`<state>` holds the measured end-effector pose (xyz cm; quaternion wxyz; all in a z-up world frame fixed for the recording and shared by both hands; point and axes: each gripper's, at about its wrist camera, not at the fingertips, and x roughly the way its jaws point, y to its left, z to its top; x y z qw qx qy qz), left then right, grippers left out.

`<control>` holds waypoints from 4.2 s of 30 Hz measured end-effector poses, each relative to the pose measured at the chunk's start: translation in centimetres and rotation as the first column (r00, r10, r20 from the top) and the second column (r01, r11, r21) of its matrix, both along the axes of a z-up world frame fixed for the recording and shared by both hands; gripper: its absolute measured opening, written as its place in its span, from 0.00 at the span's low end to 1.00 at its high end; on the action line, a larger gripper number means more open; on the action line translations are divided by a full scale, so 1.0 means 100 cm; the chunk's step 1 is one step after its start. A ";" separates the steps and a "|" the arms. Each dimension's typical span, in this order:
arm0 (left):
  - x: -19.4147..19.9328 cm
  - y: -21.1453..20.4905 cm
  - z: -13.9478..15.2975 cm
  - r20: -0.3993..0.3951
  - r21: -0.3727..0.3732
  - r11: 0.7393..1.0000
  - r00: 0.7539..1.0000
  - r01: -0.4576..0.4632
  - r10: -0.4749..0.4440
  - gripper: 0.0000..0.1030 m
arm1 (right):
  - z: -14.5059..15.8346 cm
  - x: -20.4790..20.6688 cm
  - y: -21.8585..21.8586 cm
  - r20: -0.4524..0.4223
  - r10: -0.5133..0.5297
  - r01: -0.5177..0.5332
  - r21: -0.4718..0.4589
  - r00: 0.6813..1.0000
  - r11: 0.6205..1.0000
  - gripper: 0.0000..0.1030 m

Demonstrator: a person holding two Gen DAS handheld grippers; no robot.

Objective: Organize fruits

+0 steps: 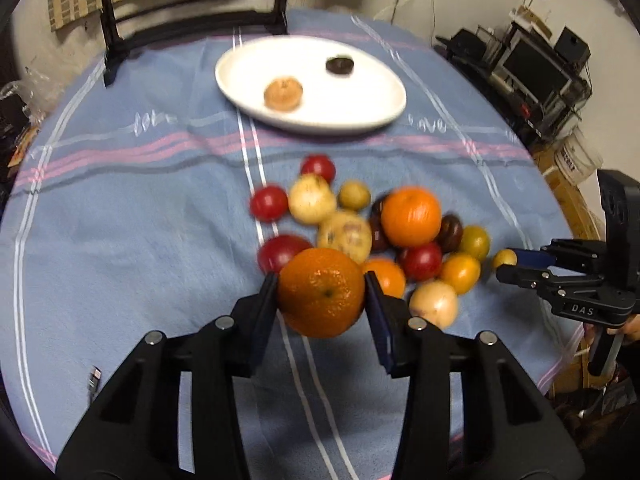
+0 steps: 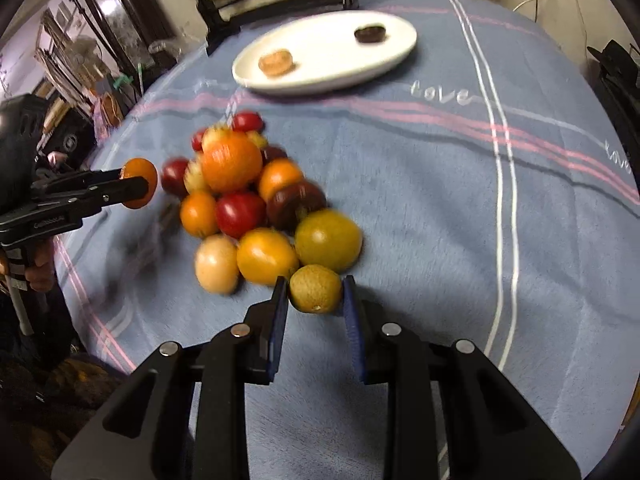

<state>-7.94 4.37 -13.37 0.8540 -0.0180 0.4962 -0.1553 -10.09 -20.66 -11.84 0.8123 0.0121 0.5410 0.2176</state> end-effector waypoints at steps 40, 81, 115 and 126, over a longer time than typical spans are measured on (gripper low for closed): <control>0.226 -0.054 0.013 0.050 0.186 0.979 0.996 -0.081 0.072 0.43 | 0.047 0.224 0.045 0.176 0.021 -0.032 0.064 0.984 0.997 0.27; 0.110 0.007 0.031 0.123 0.247 0.965 0.991 -0.081 0.052 0.72 | 0.048 0.075 0.012 0.142 0.079 -0.073 -0.052 0.987 0.996 0.32; 0.017 0.015 -0.045 -0.056 0.149 0.989 0.998 0.009 -0.001 0.73 | -0.033 0.021 0.046 -0.052 0.142 -0.140 0.051 0.988 0.989 0.40; 0.041 -0.003 -0.058 -0.068 0.158 0.984 0.995 0.077 -0.067 0.72 | -0.031 0.009 0.029 -0.084 0.119 -0.116 0.041 0.989 0.992 0.39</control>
